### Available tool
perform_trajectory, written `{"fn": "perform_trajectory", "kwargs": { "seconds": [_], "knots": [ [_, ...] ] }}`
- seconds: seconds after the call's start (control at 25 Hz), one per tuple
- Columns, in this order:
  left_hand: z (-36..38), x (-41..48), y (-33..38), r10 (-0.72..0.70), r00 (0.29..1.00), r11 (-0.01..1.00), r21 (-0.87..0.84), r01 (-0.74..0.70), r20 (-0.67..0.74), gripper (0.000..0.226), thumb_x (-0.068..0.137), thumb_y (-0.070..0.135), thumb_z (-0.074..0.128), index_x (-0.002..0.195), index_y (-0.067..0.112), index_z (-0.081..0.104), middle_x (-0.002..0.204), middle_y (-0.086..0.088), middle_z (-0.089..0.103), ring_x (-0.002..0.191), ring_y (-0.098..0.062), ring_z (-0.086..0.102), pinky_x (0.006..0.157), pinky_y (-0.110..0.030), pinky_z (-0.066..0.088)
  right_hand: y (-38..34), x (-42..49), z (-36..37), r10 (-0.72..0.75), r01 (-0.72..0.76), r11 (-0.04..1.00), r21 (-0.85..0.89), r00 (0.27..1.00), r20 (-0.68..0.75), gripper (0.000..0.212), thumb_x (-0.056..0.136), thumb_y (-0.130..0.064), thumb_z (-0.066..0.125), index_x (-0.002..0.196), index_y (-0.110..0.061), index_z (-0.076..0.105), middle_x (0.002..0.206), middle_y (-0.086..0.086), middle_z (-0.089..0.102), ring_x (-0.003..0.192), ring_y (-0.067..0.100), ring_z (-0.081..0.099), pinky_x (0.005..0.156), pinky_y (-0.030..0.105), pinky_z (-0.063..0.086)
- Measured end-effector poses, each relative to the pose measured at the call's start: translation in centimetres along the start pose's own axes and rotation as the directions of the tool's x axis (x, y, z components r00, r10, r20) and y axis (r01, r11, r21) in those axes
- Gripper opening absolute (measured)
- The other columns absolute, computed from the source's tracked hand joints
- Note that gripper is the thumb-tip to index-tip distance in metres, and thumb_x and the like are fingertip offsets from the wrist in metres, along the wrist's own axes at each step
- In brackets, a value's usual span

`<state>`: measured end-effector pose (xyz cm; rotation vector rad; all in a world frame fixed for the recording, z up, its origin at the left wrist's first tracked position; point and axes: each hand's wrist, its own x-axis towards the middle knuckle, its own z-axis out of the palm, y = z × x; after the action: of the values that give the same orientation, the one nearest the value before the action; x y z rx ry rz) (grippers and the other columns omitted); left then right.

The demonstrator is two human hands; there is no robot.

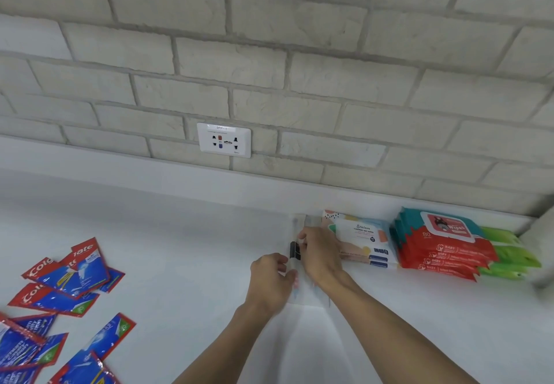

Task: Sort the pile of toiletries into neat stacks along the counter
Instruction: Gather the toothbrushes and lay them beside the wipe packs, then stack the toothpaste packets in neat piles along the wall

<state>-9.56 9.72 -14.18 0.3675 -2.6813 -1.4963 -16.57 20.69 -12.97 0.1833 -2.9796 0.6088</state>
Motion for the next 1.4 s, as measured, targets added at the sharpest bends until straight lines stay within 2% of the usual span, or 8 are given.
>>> {"fn": "perform_trajectory", "kwargs": {
  "seconds": [0.16, 0.32, 0.48, 0.68, 0.8, 1.0, 1.16, 1.4],
  "knots": [
    [0.2, -0.1, -0.3, 0.037, 0.999, 0.999, 0.025, -0.036, -0.012, 0.033, 0.087, 0.022, 0.067, 0.118, 0.01, 0.065, 0.104, -0.003, 0.065, 0.081, -0.01, 0.06, 0.074, -0.013, 0.043, -0.3, -1.3, -0.4, -0.064, 0.064, 0.998, -0.004, 0.997, 0.049, 0.019, 0.094, -0.014, 0.048, 0.106, -0.014, 0.064, 0.108, 0.005, 0.055, 0.099, 0.021, 0.051, 0.074, 0.028, 0.041],
    [0.3, 0.1, -0.5, 0.104, 0.995, 0.991, 0.087, -0.103, -0.004, 0.033, 0.09, 0.022, 0.062, 0.122, 0.015, 0.064, 0.106, -0.002, 0.064, 0.083, -0.009, 0.057, 0.076, -0.012, 0.04, -0.1, -2.4, -0.7, -0.107, 0.111, 0.993, -0.044, 0.991, 0.086, 0.025, 0.097, -0.02, 0.046, 0.107, -0.015, 0.068, 0.109, 0.006, 0.055, 0.103, 0.024, 0.054, 0.082, 0.033, 0.046],
    [0.4, 0.2, -0.7, 0.142, 0.989, 0.979, 0.142, -0.145, 0.027, 0.031, 0.093, 0.022, 0.057, 0.123, 0.018, 0.063, 0.105, -0.002, 0.059, 0.091, -0.012, 0.055, 0.081, -0.012, 0.037, 0.1, -2.8, -0.7, -0.11, 0.113, 0.993, -0.022, 0.988, 0.105, 0.023, 0.096, -0.017, 0.047, 0.099, -0.012, 0.069, 0.106, 0.008, 0.055, 0.101, 0.024, 0.054, 0.079, 0.031, 0.044],
    [-0.2, 0.1, -0.6, 0.151, 0.986, 0.978, 0.136, -0.16, 0.073, 0.035, 0.095, 0.024, 0.053, 0.129, 0.018, 0.059, 0.103, 0.0, 0.053, 0.088, -0.01, 0.05, 0.086, -0.013, 0.037, 0.3, -3.0, -0.9, -0.098, 0.1, 0.995, -0.009, 0.99, 0.1, 0.022, 0.096, -0.019, 0.047, 0.094, -0.012, 0.068, 0.105, 0.007, 0.053, 0.1, 0.023, 0.054, 0.078, 0.031, 0.044],
    [-2.0, -0.8, -1.0, 0.119, 0.991, 0.99, 0.067, -0.123, 0.059, 0.034, 0.094, 0.027, 0.056, 0.126, 0.017, 0.059, 0.109, 0.001, 0.058, 0.081, -0.007, 0.055, 0.08, -0.012, 0.042, -0.7, -3.5, -1.1, -0.09, 0.089, 0.995, 0.035, 0.995, 0.042, 0.019, 0.095, -0.018, 0.049, 0.099, -0.013, 0.068, 0.106, 0.006, 0.054, 0.098, 0.022, 0.056, 0.078, 0.03, 0.045],
    [-8.0, -3.1, -3.0, 0.079, 0.996, 0.995, -0.056, -0.081, -0.029, 0.02, 0.09, 0.014, 0.059, 0.108, 0.016, 0.068, 0.095, 0.002, 0.067, 0.069, -0.004, 0.059, 0.061, -0.003, 0.044, -4.6, -6.1, -0.8, -0.117, 0.121, 0.96, 0.252, 0.993, -0.03, 0.016, 0.09, -0.012, 0.057, 0.1, -0.015, 0.07, 0.099, 0.002, 0.061, 0.085, 0.014, 0.059, 0.078, 0.022, 0.046],
    [-13.9, -5.4, -5.7, 0.084, 0.994, 0.996, -0.01, -0.085, -0.074, 0.019, 0.087, 0.008, 0.06, 0.096, 0.021, 0.071, 0.088, 0.005, 0.069, 0.069, -0.004, 0.062, 0.06, -0.002, 0.042, -9.6, -9.8, -0.2, -0.162, 0.132, 0.907, 0.399, 0.986, 0.042, 0.015, 0.09, -0.013, 0.059, 0.1, -0.016, 0.07, 0.088, -0.007, 0.064, 0.066, -0.002, 0.051, 0.07, 0.013, 0.042],
    [-21.8, -8.0, -9.7, 0.128, 0.991, 0.975, 0.182, -0.131, 0.031, 0.019, 0.088, 0.011, 0.06, 0.098, 0.024, 0.069, 0.094, 0.01, 0.068, 0.08, -0.007, 0.064, 0.066, -0.01, 0.049, -16.0, -15.2, 1.8, -0.294, 0.147, 0.871, 0.468, 0.92, 0.26, 0.013, 0.091, -0.021, 0.06, 0.099, -0.021, 0.07, 0.089, -0.01, 0.066, 0.07, -0.004, 0.054, 0.065, 0.005, 0.039]
  ]
}}
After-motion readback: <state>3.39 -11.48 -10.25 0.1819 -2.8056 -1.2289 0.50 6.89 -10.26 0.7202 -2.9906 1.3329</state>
